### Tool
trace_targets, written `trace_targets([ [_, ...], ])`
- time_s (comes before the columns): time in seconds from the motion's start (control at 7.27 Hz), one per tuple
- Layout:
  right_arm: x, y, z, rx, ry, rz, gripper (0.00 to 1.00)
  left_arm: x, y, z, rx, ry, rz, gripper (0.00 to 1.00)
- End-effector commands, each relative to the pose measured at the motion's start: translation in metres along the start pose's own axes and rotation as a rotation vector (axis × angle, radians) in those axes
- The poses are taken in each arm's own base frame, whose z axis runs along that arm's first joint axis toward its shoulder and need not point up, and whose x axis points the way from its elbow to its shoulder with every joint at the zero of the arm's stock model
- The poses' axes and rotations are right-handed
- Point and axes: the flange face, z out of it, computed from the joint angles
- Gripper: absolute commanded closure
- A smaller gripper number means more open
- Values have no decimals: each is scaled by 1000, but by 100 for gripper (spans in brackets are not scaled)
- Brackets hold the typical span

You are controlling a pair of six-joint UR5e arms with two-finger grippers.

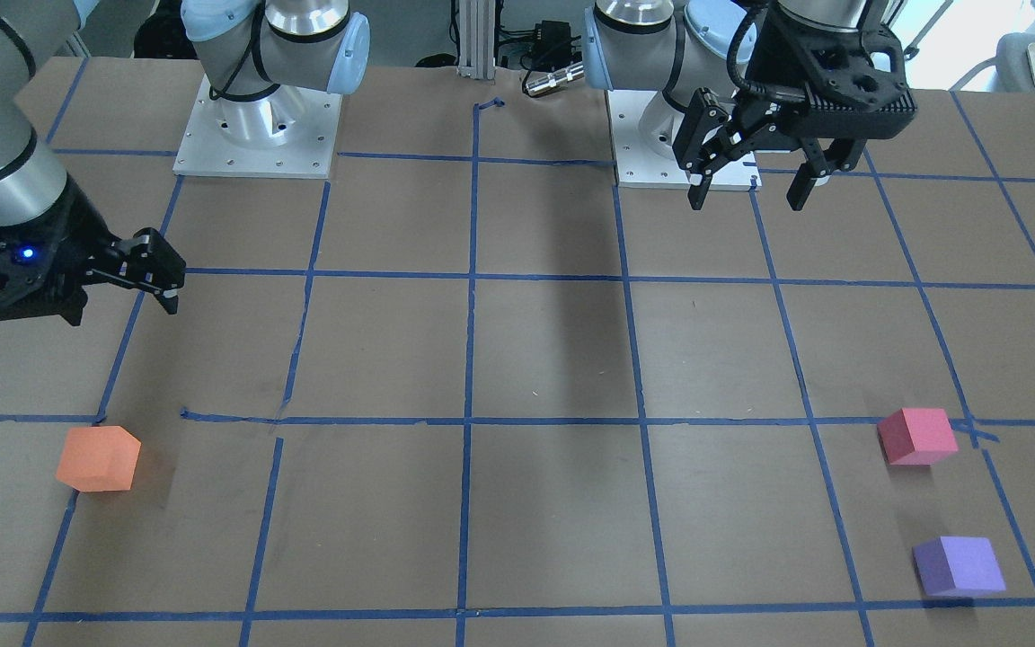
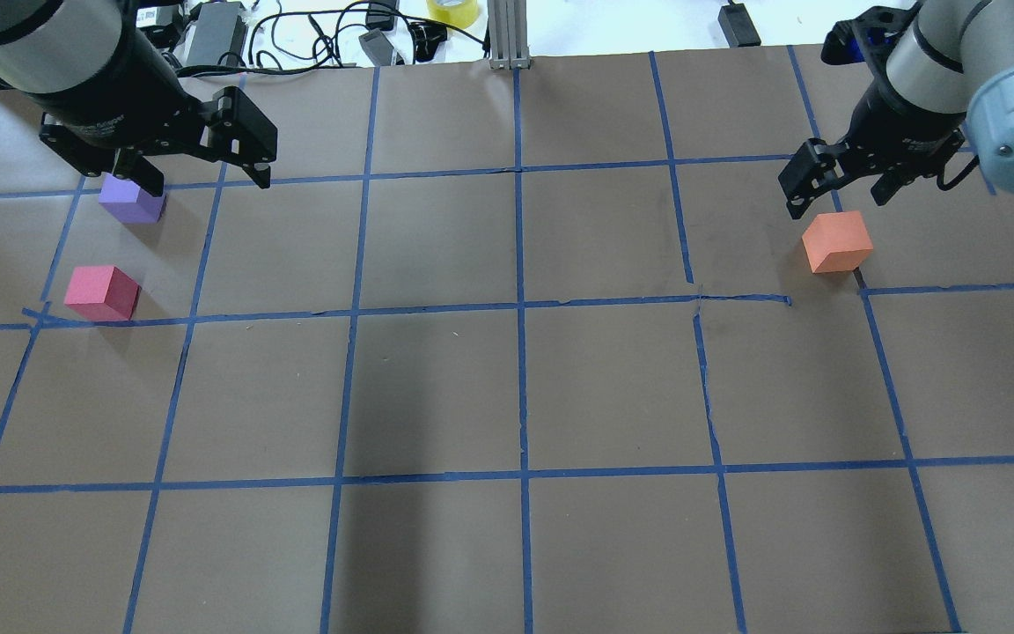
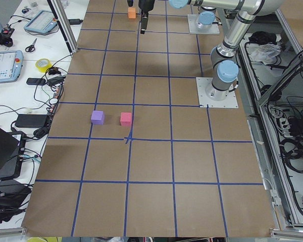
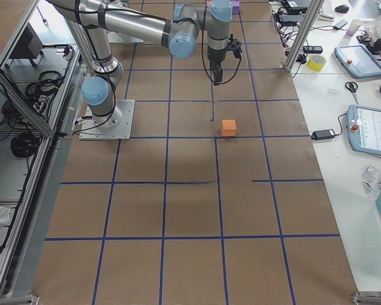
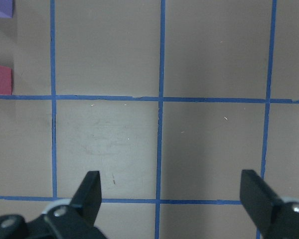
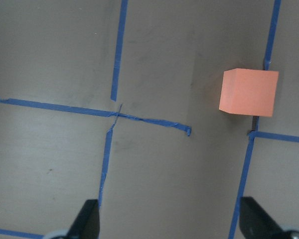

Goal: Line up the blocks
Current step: 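Lower the right gripper over the orange cube and close on it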

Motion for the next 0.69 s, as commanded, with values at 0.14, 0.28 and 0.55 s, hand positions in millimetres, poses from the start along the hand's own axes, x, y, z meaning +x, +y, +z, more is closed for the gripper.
trace_targets([
  [0.14,58,-38,63,43,51,-60,0,-1,0,-1,3,0,-3,0],
  [0.28,69,-51,87,45,99,-59,0,-1,0,-1,3,0,-1,0],
  [0.55,90,-67,135,61,111,-40,0,0,0,-1,3,0,2,0],
])
